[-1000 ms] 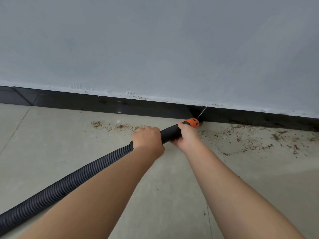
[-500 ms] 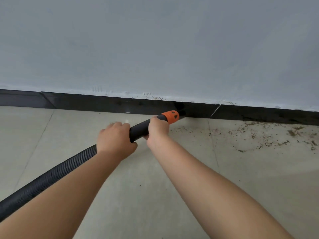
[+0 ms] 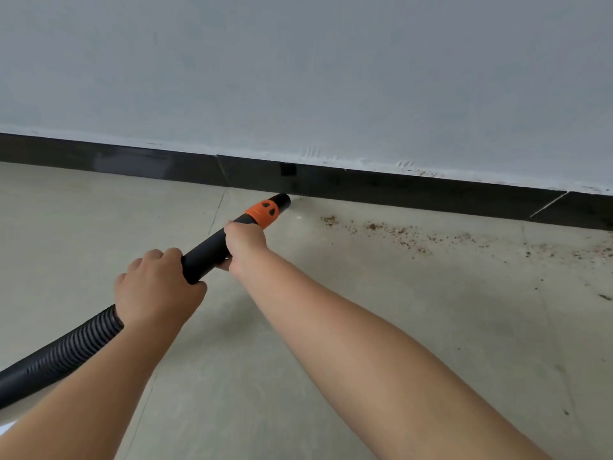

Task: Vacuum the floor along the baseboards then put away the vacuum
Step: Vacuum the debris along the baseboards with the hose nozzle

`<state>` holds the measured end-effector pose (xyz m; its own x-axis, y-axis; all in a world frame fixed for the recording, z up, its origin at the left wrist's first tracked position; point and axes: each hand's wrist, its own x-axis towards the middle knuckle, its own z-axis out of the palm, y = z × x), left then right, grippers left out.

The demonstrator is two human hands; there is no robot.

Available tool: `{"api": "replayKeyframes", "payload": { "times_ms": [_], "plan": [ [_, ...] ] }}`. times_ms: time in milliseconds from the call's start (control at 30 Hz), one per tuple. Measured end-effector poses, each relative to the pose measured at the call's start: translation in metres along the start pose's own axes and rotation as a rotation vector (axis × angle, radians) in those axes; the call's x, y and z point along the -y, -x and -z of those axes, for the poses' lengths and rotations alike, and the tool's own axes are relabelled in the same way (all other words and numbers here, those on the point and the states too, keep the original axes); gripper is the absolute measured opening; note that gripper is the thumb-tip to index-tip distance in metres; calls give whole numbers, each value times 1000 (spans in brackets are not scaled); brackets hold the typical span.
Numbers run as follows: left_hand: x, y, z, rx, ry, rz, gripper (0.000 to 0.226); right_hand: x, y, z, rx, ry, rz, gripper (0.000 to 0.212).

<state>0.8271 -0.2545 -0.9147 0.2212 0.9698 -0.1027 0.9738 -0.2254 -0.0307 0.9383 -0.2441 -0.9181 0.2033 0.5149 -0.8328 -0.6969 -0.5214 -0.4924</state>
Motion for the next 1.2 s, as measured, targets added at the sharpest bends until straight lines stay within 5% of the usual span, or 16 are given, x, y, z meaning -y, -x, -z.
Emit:
{"api": "replayKeyframes", "payload": {
  "times_ms": [367, 800, 1200],
  "plan": [
    [-28, -11, -8, 49, -18, -108, 21, 10, -11, 27, -55, -37, 58, 38],
    [-146, 15, -7, 85, -27, -400, 26, 41, -7, 160, -198, -287, 108, 19],
    [-286, 62, -16, 125, 30, -642, 34, 74, 22, 305, -400, -474, 188, 42]
  ]
}}
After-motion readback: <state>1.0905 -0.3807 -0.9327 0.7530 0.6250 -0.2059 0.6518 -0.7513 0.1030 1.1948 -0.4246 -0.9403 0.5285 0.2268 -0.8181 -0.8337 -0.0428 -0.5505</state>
